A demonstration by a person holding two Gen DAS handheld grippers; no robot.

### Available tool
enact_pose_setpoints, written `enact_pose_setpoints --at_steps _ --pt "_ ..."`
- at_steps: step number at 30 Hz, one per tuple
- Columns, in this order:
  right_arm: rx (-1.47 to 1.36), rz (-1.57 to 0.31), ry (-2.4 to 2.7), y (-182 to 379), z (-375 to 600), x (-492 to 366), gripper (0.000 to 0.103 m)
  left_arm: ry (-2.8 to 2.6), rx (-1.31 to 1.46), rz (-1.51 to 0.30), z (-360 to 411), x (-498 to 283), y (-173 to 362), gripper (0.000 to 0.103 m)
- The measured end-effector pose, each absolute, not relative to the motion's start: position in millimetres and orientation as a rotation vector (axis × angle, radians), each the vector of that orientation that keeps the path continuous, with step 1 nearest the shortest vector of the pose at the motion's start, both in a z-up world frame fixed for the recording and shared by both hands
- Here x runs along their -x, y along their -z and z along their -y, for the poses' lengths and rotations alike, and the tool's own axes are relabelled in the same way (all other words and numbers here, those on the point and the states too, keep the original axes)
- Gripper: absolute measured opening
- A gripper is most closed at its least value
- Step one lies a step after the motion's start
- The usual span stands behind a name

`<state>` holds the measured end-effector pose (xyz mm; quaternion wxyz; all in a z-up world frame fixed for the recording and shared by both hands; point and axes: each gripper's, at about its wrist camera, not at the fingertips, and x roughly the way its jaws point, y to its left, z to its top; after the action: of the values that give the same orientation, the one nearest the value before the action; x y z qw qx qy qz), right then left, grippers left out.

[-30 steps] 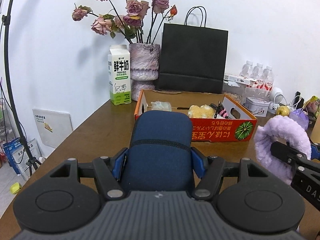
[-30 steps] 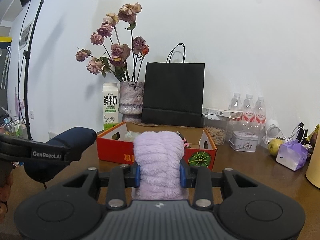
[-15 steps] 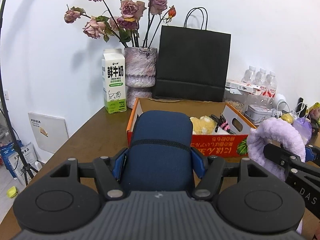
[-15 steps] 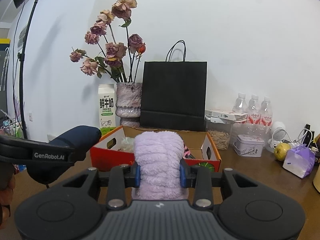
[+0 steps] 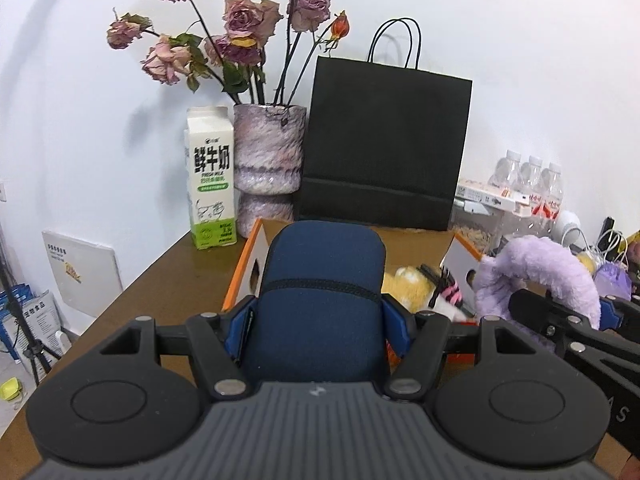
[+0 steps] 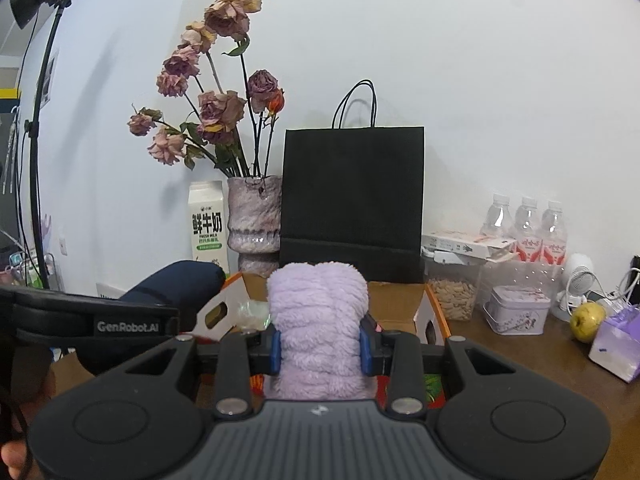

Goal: Organize objects
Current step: 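Carry the navy pouch and lilac headband with both grippers toward the box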

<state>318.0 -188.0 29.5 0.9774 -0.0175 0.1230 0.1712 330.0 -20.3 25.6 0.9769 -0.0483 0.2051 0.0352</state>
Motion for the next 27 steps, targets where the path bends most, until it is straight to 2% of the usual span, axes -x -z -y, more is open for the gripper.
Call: enact_pose_setpoints --at_steps 17,27 --pt "0.029 -0.269 -0.35 -48 182 -395 0.033 -0.064 0.141 -0.404 20 -403 -31 0.066" --pt "0.039 -0.315 -0.358 -41 173 -441 0.033 -0.086 0.141 -0.416 13 -439 -28 0.066"
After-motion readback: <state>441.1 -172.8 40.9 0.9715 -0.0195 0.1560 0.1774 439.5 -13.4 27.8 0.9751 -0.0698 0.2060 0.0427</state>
